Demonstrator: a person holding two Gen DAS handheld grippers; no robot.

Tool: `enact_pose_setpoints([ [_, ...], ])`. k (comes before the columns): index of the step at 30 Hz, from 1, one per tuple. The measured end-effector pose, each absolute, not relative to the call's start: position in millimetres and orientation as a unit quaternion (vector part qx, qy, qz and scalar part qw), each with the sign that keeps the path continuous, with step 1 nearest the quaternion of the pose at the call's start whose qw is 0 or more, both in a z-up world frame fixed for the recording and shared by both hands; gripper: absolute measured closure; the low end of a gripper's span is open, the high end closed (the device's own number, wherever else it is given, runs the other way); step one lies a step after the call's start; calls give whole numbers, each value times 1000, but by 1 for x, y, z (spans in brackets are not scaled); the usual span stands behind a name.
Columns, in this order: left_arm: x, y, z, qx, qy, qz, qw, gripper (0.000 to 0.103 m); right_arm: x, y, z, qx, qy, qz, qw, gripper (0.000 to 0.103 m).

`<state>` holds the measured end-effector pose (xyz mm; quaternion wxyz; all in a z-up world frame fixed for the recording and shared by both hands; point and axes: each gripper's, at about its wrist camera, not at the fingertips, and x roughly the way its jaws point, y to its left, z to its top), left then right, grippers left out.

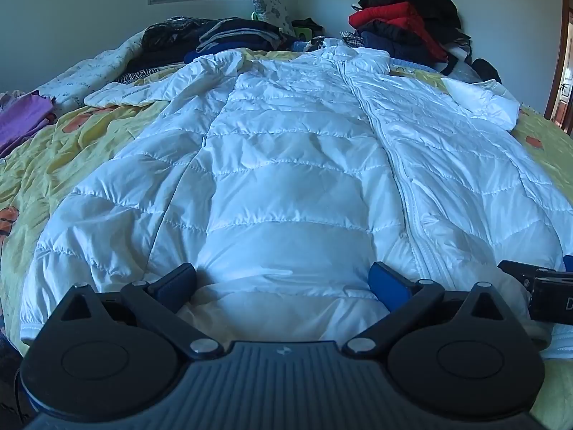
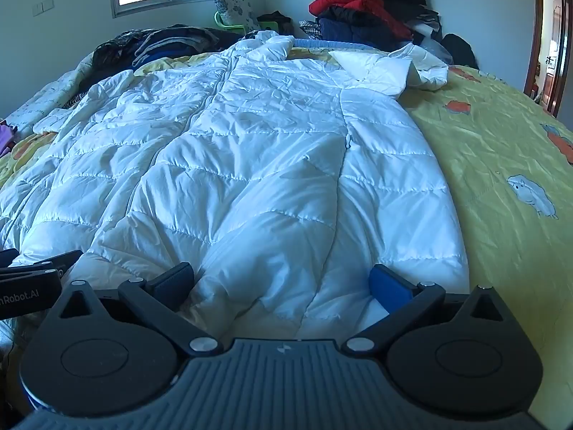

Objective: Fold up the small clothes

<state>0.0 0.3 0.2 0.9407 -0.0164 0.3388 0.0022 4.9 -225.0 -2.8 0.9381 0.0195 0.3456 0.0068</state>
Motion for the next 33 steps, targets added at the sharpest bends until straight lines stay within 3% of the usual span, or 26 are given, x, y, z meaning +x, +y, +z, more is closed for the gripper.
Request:
enact_pose_setpoints([
  [33, 0, 0, 0, -9, 338, 5, 941, 0, 5, -224, -3, 17, 344, 6, 939, 0],
])
